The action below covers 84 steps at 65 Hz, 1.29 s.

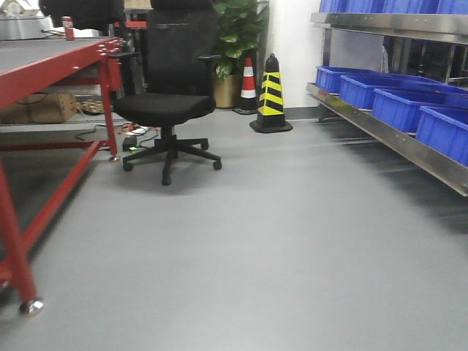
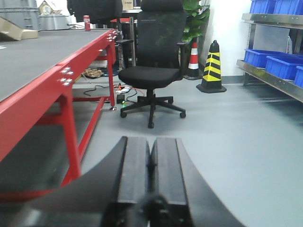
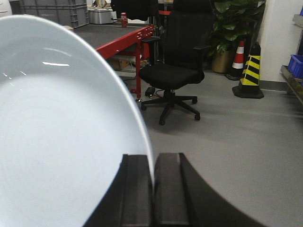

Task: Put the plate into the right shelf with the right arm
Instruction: 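Drive the base past the red workbench toward the shelf rack, then turn the base to face the shelf of blue bins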

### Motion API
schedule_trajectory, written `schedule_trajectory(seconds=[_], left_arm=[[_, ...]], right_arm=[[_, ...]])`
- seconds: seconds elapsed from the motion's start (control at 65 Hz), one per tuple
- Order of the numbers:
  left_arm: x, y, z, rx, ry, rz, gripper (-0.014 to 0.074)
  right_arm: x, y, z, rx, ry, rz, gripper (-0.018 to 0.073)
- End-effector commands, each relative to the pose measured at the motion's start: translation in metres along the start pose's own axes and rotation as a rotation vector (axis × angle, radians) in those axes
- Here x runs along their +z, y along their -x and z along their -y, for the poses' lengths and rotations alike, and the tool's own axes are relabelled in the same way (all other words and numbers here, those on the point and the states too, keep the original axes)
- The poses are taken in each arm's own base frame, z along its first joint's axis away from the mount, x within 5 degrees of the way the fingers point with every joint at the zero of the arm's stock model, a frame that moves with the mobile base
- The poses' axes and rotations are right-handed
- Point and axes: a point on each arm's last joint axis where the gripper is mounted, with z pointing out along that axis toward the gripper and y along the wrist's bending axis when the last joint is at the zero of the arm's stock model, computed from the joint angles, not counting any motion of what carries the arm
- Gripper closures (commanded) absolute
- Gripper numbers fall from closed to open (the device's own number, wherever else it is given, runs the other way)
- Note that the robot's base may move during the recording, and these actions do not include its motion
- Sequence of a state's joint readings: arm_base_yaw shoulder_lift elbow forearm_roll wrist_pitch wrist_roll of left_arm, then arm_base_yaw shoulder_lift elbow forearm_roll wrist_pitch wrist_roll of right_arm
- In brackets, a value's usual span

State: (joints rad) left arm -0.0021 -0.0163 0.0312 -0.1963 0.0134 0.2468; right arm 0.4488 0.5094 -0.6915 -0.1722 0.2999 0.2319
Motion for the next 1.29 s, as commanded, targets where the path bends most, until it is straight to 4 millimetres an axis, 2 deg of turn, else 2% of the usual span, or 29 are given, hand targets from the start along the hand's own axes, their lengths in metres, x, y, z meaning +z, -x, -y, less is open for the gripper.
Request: schedule_trajectory(seconds=[0.0,1.277], left_arm=[[-0.0009,0.0051,-0.0015,-0.005,0.015,0.087,0.0643],[-0.0009,0.0044,-0.0012,-0.006,0.01,0.084,0.0643]], right_arm=[[-0.0029,0.0173,-0.0021,-0.018,0.019,0.123,0.0505],[-0.0022,0.0164,-0.0019,-0.018,0.017,0.112,0.0505]])
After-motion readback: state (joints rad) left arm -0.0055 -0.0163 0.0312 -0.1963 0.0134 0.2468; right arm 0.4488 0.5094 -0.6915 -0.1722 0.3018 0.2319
